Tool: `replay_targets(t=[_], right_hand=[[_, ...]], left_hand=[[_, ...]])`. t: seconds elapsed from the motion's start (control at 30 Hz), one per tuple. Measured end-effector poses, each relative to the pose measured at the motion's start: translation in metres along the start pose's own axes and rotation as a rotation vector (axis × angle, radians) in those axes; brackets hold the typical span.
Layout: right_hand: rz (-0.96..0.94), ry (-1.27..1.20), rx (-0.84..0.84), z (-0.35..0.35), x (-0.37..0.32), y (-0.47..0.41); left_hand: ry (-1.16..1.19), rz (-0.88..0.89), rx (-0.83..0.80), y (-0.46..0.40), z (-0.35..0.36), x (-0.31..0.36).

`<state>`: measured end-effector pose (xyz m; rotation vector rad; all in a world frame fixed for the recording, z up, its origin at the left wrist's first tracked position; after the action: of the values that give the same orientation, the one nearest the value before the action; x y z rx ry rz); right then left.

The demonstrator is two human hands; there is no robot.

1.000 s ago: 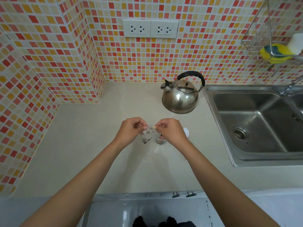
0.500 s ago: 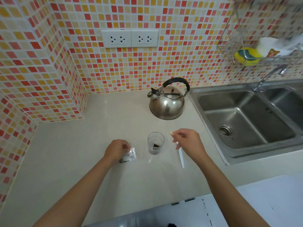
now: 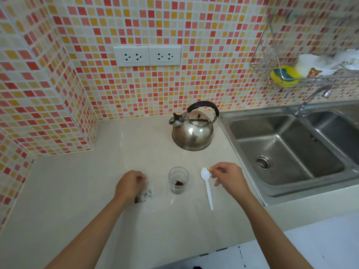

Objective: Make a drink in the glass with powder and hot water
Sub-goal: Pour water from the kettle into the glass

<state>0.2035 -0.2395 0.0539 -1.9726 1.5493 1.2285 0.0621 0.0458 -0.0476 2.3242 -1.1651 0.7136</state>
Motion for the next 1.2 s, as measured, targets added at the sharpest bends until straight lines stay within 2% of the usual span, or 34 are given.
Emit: replay_targets(t=[0.1, 0.2, 0.4, 0.53, 0.77, 0.9, 1.2], right_hand=[[-0.019, 0.019, -0.008, -0.015, -0.005, -0.020], [-0.050, 0.082, 0.027, -0.038, -0.020, -0.055], [-0.231, 0.389, 0.068, -0.076, -0.076, -0.145], [-0.380, 0.537, 0.002, -0.073, -0.109, -0.198], [-0.450, 0.753, -0.201, -0.044, -0.124, -0.247], [-0.456, 0.760, -0.288, -0.034, -0.126, -0.250], [-0.437, 0.640, -0.329, -0.033, -0.135, -0.253]], left_hand=[[0.087, 0.007, 0.081, -0.019, -0.022, 0.020], [0.151, 0.089, 0.142, -0.051, -0.051, 0.059], [0.139, 0.204, 0.179, -0.118, -0.088, 0.146], [0.065, 0.208, 0.135, -0.150, -0.079, 0.178], [-0.037, 0.100, 0.053, -0.170, -0.047, 0.181], [-0.029, 0.058, 0.043, -0.171, -0.043, 0.187], [-0.068, 0.037, 0.064, -0.171, -0.043, 0.203]])
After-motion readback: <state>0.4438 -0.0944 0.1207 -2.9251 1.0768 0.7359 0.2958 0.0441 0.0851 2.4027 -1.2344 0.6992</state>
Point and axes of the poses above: each hand's wrist, its own y-axis away from the middle knuckle, its own z-axis out of the palm, x = y × z, the point moved 1 cm from there along -y, towards the middle knuckle, and after that the axes turned 3 degrees about z, right-handed, at the moved point
